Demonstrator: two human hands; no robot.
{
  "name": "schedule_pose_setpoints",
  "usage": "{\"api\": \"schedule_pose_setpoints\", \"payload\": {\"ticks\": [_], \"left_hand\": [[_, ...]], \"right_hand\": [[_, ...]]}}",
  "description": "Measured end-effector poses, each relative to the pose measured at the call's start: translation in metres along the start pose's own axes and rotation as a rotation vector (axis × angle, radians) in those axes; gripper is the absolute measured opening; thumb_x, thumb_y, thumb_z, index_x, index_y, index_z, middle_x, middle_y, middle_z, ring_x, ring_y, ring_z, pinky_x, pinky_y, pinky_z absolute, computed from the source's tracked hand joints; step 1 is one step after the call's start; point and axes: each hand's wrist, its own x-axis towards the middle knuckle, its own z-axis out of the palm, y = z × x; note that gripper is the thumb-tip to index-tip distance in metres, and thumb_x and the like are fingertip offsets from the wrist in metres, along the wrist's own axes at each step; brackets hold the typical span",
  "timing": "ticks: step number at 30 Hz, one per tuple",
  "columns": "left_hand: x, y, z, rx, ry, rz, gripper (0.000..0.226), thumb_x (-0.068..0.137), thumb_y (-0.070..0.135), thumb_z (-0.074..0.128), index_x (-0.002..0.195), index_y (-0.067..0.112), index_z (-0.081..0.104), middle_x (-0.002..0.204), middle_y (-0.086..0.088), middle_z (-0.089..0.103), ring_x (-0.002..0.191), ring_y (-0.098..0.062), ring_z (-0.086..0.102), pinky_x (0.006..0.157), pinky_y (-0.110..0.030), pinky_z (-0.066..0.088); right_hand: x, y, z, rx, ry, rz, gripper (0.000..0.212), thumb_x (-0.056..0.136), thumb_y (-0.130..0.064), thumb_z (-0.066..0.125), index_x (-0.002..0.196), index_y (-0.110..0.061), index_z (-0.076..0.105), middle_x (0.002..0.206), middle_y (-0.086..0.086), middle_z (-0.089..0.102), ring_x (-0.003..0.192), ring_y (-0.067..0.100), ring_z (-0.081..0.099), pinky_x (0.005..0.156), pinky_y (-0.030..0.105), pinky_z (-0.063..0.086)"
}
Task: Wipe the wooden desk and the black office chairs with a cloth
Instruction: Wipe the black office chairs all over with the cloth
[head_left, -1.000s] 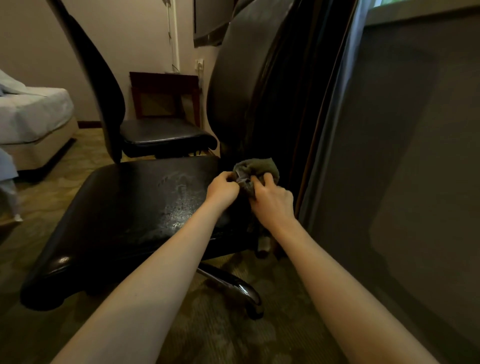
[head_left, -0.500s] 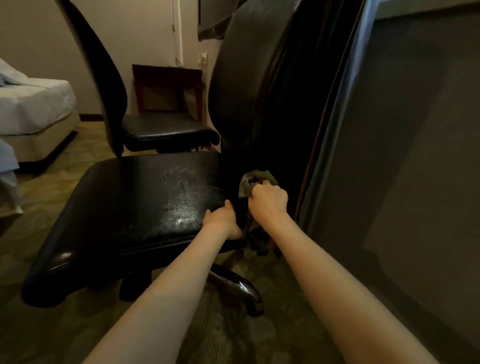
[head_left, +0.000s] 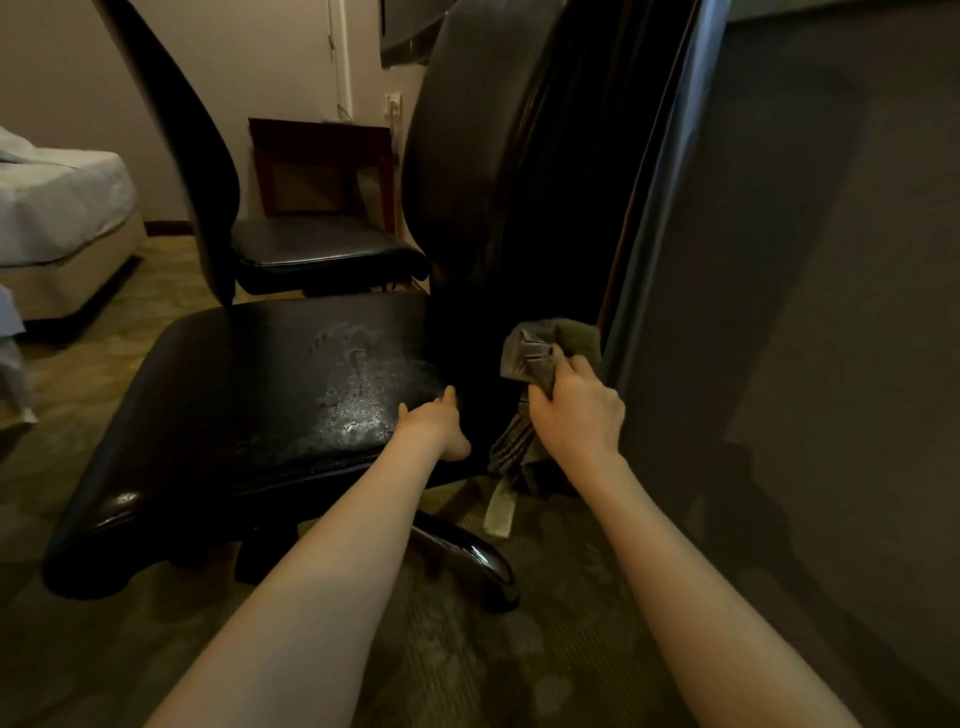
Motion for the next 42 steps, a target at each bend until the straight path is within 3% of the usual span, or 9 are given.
{"api": "schedule_pose_setpoints", "payload": {"ticks": [5,9,14,19,23,28,33,36,42], "left_hand": [[0.003,-0.022,0.006,-0.473,0.12,0.142,0.083,0.087,0.0,0.044,0.151,0.023,-0.005,0.156,-0.01,0.018,0.127,-0.037,0.043,0.104,-0.044,0.04],[-0.002,-0.035,-0.004,-0.97,0.29,0.123,0.075,0.09,-0.015,0.035,0.151,0.019,0.009,0.154,-0.008,0.021,0.132,-0.023,0.041,0.052,-0.01,0.042],[0.005,-0.048,-0.014,-1.125,0.362,0.049,0.066,0.089,-0.017,0.04,0.145,0.016,0.03,0.145,-0.011,0.034,0.102,-0.022,0.055,0.066,-0.025,0.048],[0.007,-0.044,-0.006,-0.893,0.349,0.022,0.057,0.087,-0.011,0.047,0.137,0.015,0.042,0.138,-0.009,0.043,0.116,-0.028,0.054,0.091,-0.041,0.051],[0.002,-0.048,-0.004,-0.801,0.352,0.002,0.049,0.089,-0.006,0.048,0.131,0.017,0.047,0.126,-0.005,0.049,0.115,-0.025,0.052,0.091,-0.035,0.049],[-0.003,-0.064,0.001,-0.888,0.359,-0.055,0.035,0.086,-0.005,0.045,0.11,0.019,0.051,0.099,-0.003,0.059,0.097,-0.023,0.058,0.094,-0.042,0.05],[-0.011,-0.064,0.007,-0.825,0.349,-0.045,0.03,0.087,-0.004,0.042,0.102,0.019,0.054,0.087,0.002,0.057,0.085,-0.02,0.057,0.078,-0.03,0.051],[-0.016,-0.051,0.004,-0.717,0.315,0.034,0.031,0.087,-0.005,0.038,0.101,0.018,0.054,0.089,0.0,0.056,0.077,-0.015,0.052,0.061,-0.023,0.042],[-0.019,-0.046,0.014,-0.693,0.385,0.009,0.031,0.087,-0.006,0.039,0.096,0.016,0.058,0.1,-0.008,0.061,0.085,-0.021,0.055,0.071,-0.03,0.044]], "right_hand": [[0.019,-0.002,0.025,-0.251,-0.233,-0.148,0.056,0.098,-0.032,0.041,0.149,-0.019,0.022,0.138,0.008,0.04,0.111,0.033,0.054,0.081,0.038,0.045],[-0.006,0.017,0.047,-0.268,-0.395,-0.063,0.052,0.096,-0.032,0.043,0.144,-0.015,0.033,0.136,0.01,0.044,0.114,0.034,0.053,0.083,0.038,0.045],[-0.036,0.05,0.039,-0.183,-0.531,0.011,0.029,0.092,-0.029,0.048,0.115,-0.015,0.059,0.115,0.009,0.058,0.103,0.03,0.058,0.08,0.034,0.047],[-0.011,0.001,0.02,0.087,-0.234,-0.035,0.029,0.093,-0.027,0.048,0.116,-0.013,0.061,0.113,0.013,0.056,0.103,0.037,0.056,0.085,0.042,0.047],[0.007,-0.036,0.039,0.0,-0.128,-0.104,0.044,0.095,-0.029,0.046,0.138,-0.021,0.044,0.13,0.008,0.046,0.107,0.034,0.055,0.085,0.039,0.044],[-0.039,-0.004,0.08,-0.108,-0.197,-0.219,0.059,0.094,-0.03,0.05,0.148,-0.031,0.025,0.136,0.007,0.034,0.103,0.027,0.058,0.08,0.037,0.048],[-0.1,0.041,0.106,-0.264,-0.555,-0.247,0.054,0.097,-0.036,0.043,0.148,-0.032,0.024,0.141,0.004,0.031,0.106,0.024,0.057,0.08,0.033,0.047],[-0.091,0.032,0.1,-0.106,-0.289,-0.159,0.053,0.094,-0.031,0.052,0.144,-0.028,0.036,0.133,0.008,0.04,0.098,0.027,0.061,0.076,0.034,0.05],[-0.077,0.002,0.093,0.151,0.291,-0.277,0.042,0.071,-0.013,0.075,0.112,-0.011,0.068,0.088,0.011,0.058,0.052,0.019,0.057,0.042,0.022,0.041]]}}
